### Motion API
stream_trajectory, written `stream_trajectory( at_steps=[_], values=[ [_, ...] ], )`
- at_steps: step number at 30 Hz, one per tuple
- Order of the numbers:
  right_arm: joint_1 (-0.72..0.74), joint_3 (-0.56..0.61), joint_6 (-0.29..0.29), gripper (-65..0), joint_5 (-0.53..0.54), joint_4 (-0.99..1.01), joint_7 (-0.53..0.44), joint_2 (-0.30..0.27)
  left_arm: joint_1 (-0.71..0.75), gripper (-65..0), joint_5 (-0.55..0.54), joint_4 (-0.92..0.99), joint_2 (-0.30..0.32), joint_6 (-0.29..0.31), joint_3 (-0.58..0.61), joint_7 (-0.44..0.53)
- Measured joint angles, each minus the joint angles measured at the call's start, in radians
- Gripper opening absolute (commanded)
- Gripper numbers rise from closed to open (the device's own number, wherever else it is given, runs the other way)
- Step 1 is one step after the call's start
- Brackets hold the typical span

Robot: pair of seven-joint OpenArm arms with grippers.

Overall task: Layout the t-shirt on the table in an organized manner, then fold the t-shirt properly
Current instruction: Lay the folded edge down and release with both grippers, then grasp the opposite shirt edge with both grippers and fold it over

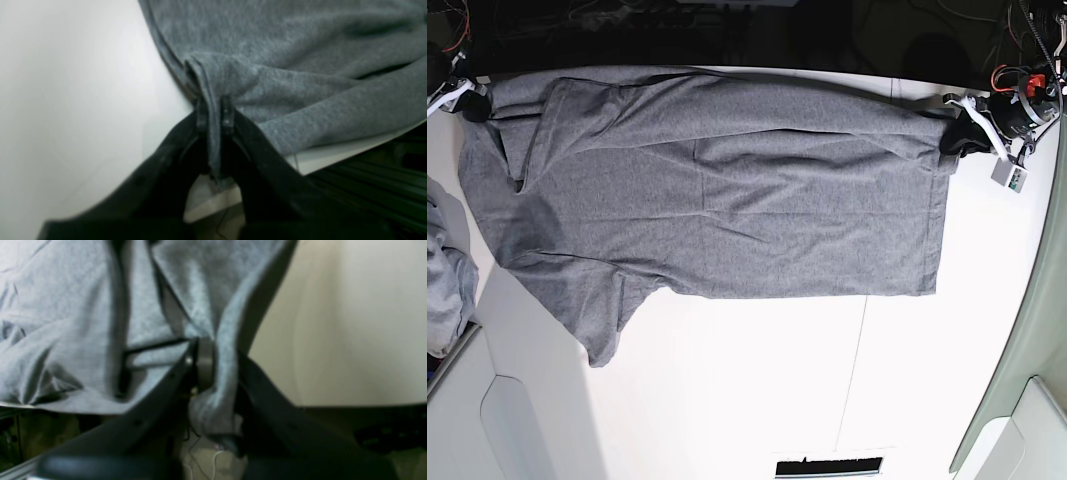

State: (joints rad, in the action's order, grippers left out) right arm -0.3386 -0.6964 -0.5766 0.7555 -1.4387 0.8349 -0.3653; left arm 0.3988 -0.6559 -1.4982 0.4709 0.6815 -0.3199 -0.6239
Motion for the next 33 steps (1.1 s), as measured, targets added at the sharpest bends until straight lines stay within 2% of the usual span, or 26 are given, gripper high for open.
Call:
stream_trajectory(
  at_steps=[1,3,4,6,8,11,13,18,20,22,24,28,33],
  values=[
    [0.0,0.0,0.0,-51.4,0.0,-0.001,0.0,0.0,0.0,-65.0,0.0,0.0,0.0,0.0,0.0,-0.001],
    [0.0,0.0,0.004,-39.2,0.005,-0.002,-0.003,0.0,0.003,-54.7,0.0,0.0,0.0,0.001,0.0,-0.007],
    [0.0,0.0,0.004,-36.5,0.003,-0.002,-0.003,0.0,0.004,-49.1,0.004,0.0,0.0,0.0,0.0,-0.01],
    [-0.001,-0.013,0.004,-36.2,0.003,-0.002,-0.004,0.002,0.002,-39.6,0.002,0.0,0.0,0.0,0.0,-0.011],
    [-0.002,-0.045,0.004,-36.2,0.008,-0.016,-0.018,0.003,0.003,-35.5,-0.024,0.0,0.004,0.0,0.0,-0.017],
    [-0.002,-0.114,0.008,-36.2,0.037,-0.063,-0.023,0.0,0.003,-35.5,-0.084,0.0,0.034,0.004,0.0,-0.027],
    [-0.002,-0.136,0.008,-36.2,0.043,-0.098,-0.028,-0.001,-0.001,-35.5,-0.085,-0.005,0.045,0.004,-0.002,-0.028],
    [0.082,-0.133,0.024,-36.2,0.012,-0.123,-0.029,-0.029,-0.038,-35.5,-0.085,-0.041,0.043,0.005,-0.001,-0.034],
    [0.131,-0.119,0.033,-36.2,-0.005,-0.124,-0.068,-0.046,-0.05,-34.2,-0.091,-0.056,0.044,0.005,-0.001,-0.031],
    [0.179,-0.078,0.047,-36.2,-0.048,-0.121,-0.088,-0.06,-0.053,-30.3,-0.09,-0.058,0.045,0.005,-0.001,-0.03],
    [0.231,-0.009,0.095,-36.2,-0.108,-0.098,-0.109,-0.068,-0.047,-27.9,-0.089,-0.058,0.044,0.007,-0.001,-0.032],
    [0.394,0.18,0.164,-36.2,-0.262,0.012,-0.178,-0.077,-0.057,-27.5,-0.086,-0.057,0.043,0.007,0.0,-0.032],
    [0.631,0.374,0.193,-36.1,-0.387,0.299,-0.254,-0.076,-0.061,-27.5,-0.066,-0.057,0.043,0.003,0.0,-0.027]
  ],
)
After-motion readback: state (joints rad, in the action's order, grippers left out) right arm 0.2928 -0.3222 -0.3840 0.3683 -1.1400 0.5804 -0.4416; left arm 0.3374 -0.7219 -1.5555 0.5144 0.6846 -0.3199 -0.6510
